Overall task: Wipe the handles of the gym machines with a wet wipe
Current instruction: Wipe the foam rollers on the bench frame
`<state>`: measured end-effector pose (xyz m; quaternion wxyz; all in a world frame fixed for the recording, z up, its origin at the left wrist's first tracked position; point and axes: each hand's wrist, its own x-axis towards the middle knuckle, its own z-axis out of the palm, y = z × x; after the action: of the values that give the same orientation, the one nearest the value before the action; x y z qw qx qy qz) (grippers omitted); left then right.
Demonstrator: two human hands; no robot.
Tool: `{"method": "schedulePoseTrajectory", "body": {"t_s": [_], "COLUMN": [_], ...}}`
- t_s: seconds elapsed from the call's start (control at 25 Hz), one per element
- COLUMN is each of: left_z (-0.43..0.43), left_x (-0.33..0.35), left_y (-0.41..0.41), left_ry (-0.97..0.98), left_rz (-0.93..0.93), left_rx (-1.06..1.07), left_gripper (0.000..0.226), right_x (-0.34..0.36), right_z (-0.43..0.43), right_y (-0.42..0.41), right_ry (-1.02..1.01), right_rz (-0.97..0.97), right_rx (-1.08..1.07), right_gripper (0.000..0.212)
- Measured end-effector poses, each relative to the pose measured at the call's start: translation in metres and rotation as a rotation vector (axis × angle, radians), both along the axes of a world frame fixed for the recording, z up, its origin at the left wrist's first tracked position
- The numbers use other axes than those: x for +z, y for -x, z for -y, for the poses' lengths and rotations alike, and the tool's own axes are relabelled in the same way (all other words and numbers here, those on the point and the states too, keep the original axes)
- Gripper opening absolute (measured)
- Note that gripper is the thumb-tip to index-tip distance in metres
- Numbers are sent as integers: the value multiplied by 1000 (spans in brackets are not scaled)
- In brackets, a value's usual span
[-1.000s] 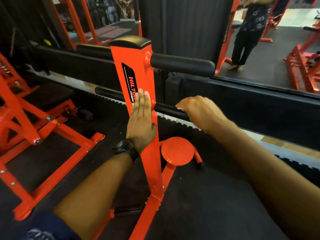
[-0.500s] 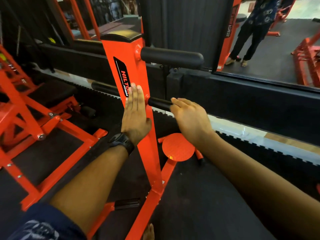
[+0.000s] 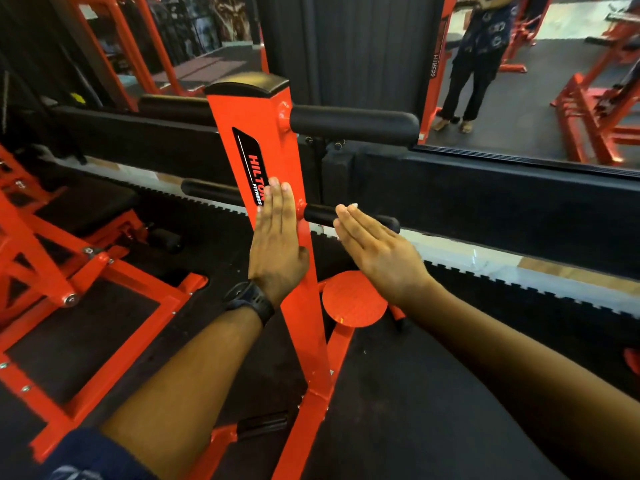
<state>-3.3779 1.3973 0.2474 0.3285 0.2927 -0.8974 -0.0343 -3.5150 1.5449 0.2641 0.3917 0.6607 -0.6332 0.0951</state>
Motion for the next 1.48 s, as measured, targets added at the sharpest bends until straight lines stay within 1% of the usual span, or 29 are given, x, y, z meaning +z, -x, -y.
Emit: {"method": "schedulePoseTrajectory", "body": {"t_s": [0.04,0.16,0.28,0.4,0.48,0.6,0.76,0.88,1.0,1.12,1.28,1.32,1.4,1.44,1.48], "left_z": [3,8,12,9,5,7,9,14,16,15,20,21,21,22,25], "left_x": [-1,-6,-8,-7,-7,-8,-7,-10,-10,-11,-13,-15,-16,-16,-17], "left_y": [-1,-1,-2,-1,1,1,1,-2,-3,-2,-1,-1,-1,-1,-1], "left_ry": [11,29,58,55,37,62,97,125,129,125,138,145,145,151,167], "left_rz": [-11,-54,-67,-59,-57,-62,-53,-42,-53,-78,-87,-90,-109,-117,-114], "left_rx": [-8,-35,-35,-39,-39,-43,-38,-73,-90,-107,-133,-134,-137,-142,-148], "left_gripper": [90,88,90,99,103,107,107,102,97,99,100,101,105,107,108], "right_x": [-2,1,0,-7,-16,-19,-15,-21,-15,-22,-20,-18,-13,-4,6], "right_z": [5,32,13,-14,-8,-1,6,3,-4,1,10,19,35,39,42], "right_y": [-2,-23,-15,-7,-21,-29,-35,-41,-36,-48,-51,-56,-61,-54,-49], "right_ry": [24,-45,-17,107,130,128,223,213,321,316,389,360,241,194,208], "right_rz": [-26,-30,-13,111,211,254,391,383,465,417,546,526,410,416,460], "right_rx": [-11,-37,-89,-197,-263,-278,-364,-320,-402,-407,-495,-488,-446,-441,-473], "right_gripper": [43,41,43,46,46,43,47,42,50,46,51,49,43,41,41]}}
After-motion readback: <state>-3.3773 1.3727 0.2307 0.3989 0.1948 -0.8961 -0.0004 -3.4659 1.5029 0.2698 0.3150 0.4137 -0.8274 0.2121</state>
